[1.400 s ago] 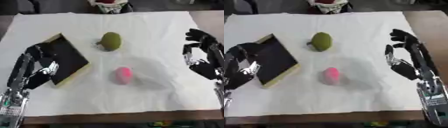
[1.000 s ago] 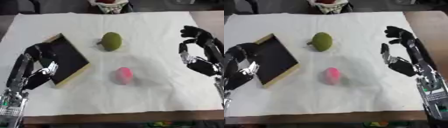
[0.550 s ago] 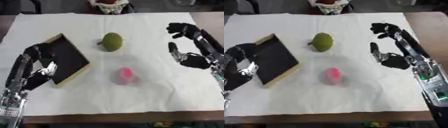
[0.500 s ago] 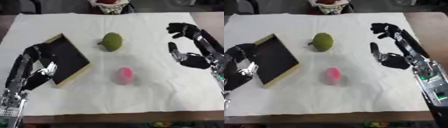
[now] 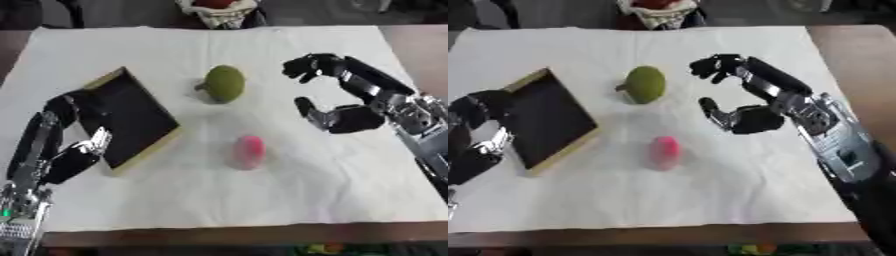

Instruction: Pick up objects on the table and place them in the box.

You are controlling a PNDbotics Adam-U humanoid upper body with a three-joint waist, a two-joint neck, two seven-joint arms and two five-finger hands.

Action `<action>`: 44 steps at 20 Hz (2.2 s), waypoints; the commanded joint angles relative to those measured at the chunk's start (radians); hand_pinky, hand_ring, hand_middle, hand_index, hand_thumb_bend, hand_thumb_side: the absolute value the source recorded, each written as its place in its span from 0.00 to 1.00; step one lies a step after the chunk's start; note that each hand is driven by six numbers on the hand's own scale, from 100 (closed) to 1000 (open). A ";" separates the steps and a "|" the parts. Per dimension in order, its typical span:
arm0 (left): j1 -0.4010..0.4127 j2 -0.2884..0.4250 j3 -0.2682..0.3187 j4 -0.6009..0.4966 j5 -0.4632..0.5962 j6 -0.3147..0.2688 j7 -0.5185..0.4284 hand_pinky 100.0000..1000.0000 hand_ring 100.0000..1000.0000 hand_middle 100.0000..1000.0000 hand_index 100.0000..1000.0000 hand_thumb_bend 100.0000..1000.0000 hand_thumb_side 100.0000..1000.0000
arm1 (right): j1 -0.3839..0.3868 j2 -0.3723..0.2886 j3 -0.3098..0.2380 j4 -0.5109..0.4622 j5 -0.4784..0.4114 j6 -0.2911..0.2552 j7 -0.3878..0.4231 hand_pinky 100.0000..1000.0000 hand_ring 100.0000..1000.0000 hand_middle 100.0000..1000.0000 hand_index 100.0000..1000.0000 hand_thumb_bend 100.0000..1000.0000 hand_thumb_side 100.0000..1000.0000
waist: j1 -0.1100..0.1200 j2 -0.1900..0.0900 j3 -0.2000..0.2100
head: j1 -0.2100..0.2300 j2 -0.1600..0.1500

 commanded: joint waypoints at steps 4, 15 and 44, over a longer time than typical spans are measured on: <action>-0.004 0.017 -0.002 -0.011 0.004 -0.001 -0.006 0.63 0.55 0.57 0.75 0.19 0.38 | -0.062 -0.029 0.061 0.039 -0.001 -0.024 0.074 0.73 0.80 0.79 0.92 0.00 0.45 | -0.003 -0.015 0.001 | -0.004 0.005; -0.002 0.017 -0.005 -0.009 0.004 -0.002 -0.009 0.63 0.55 0.57 0.75 0.18 0.38 | -0.126 0.007 0.152 0.125 0.043 -0.079 0.167 0.74 0.81 0.80 0.92 0.00 0.49 | -0.005 -0.018 0.005 | -0.008 0.005; -0.003 0.016 -0.007 -0.008 0.004 -0.001 -0.012 0.63 0.55 0.57 0.75 0.17 0.39 | -0.157 0.066 0.182 0.240 0.255 -0.214 0.236 0.77 0.81 0.79 0.88 0.04 0.42 | -0.004 -0.021 0.013 | -0.014 0.005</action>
